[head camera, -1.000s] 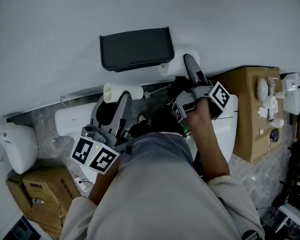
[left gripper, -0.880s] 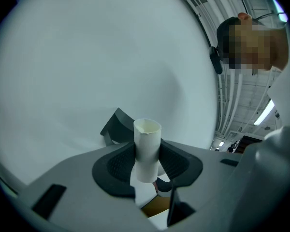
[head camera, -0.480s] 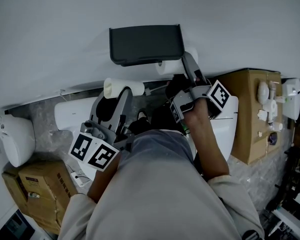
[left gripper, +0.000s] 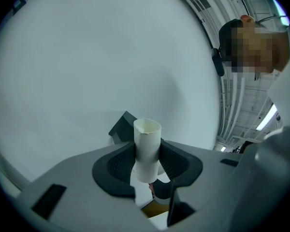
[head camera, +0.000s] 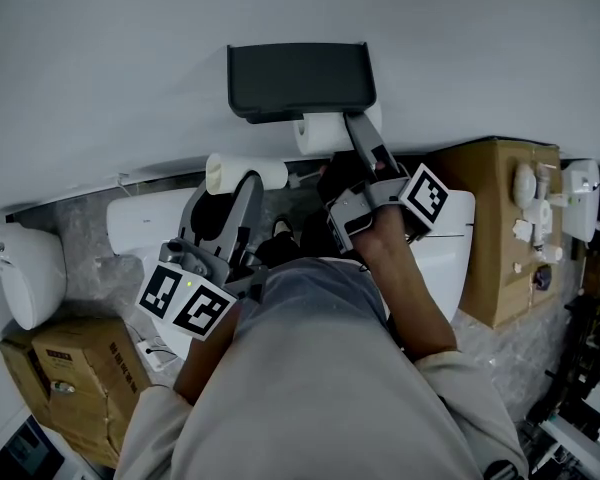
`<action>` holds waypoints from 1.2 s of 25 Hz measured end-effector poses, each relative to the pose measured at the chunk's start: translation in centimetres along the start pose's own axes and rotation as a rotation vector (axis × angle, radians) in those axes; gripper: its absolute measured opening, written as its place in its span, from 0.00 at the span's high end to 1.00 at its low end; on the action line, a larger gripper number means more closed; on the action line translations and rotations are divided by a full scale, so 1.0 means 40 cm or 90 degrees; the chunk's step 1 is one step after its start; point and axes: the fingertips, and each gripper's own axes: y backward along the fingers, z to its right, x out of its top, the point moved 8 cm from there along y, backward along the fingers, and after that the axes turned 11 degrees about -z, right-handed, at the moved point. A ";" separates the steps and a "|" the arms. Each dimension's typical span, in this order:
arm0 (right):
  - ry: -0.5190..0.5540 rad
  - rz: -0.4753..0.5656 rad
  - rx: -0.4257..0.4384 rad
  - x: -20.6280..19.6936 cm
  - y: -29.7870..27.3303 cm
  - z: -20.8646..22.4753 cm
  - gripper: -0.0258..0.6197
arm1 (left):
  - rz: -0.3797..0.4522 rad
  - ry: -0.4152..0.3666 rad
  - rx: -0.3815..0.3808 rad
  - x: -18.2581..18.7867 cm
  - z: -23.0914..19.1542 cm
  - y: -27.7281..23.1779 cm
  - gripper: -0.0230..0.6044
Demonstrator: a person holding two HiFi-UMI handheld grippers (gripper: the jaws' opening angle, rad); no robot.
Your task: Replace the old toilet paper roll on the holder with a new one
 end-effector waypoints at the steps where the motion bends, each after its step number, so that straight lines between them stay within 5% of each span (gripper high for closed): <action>1: -0.001 -0.004 0.003 0.001 0.000 0.000 0.34 | 0.001 0.001 0.001 -0.001 0.002 -0.004 0.73; 11: 0.036 -0.096 -0.006 -0.002 -0.024 0.005 0.34 | 0.016 0.012 0.016 -0.015 0.017 -0.023 0.73; 30: 0.064 -0.100 -0.008 -0.019 -0.007 -0.006 0.33 | 0.030 0.029 0.018 -0.021 0.010 -0.013 0.73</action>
